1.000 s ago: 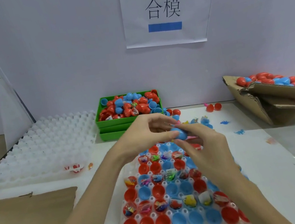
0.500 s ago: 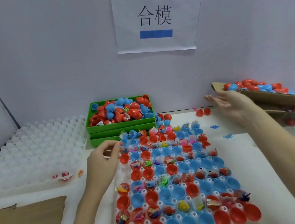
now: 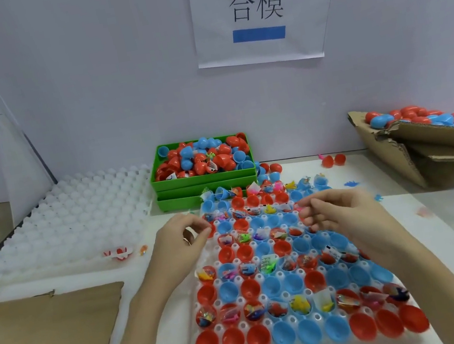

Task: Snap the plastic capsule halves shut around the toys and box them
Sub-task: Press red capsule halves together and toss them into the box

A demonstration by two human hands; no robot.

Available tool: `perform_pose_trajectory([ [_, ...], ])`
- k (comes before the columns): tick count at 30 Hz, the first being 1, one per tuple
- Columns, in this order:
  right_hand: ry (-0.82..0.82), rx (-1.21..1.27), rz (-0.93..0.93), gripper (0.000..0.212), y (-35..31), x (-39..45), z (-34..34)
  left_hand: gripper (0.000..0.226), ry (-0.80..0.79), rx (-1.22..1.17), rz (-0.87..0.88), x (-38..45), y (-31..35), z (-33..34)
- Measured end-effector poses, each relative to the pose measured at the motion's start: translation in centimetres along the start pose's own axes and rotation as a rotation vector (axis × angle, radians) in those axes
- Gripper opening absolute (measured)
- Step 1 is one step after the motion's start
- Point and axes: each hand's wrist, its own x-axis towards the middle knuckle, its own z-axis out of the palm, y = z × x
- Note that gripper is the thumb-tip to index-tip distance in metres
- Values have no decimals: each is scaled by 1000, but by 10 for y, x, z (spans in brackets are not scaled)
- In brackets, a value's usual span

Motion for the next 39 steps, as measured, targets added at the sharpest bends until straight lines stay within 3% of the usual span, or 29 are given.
perform_pose_trajectory([
  [5,-12,-14,25,24,3,-1,8,12,-132,129,-53,-1,-5,-1],
  [16,-114,-23,-19,20,-5,-13,25,14,144,-128,-60,-2,16,-9],
  [18,-151,-51,-51,19,-7,-16,30,12,101,-254,-45,-5,28,-12],
  [23,-247,-11,-77,42,-1,-21,41,14,-130,-489,41,-19,57,-9],
  [26,-227,72,-116,33,-3,-22,44,17,-233,-514,70,-23,63,-6],
  [29,-170,61,-181,22,-4,-22,44,21,-238,-521,65,-23,63,-5],
  [35,-165,103,-180,23,-5,-22,47,37,-212,-556,73,-25,68,-5],
  [39,-151,75,-197,23,-3,-21,48,35,-178,-547,89,-25,70,-4],
])
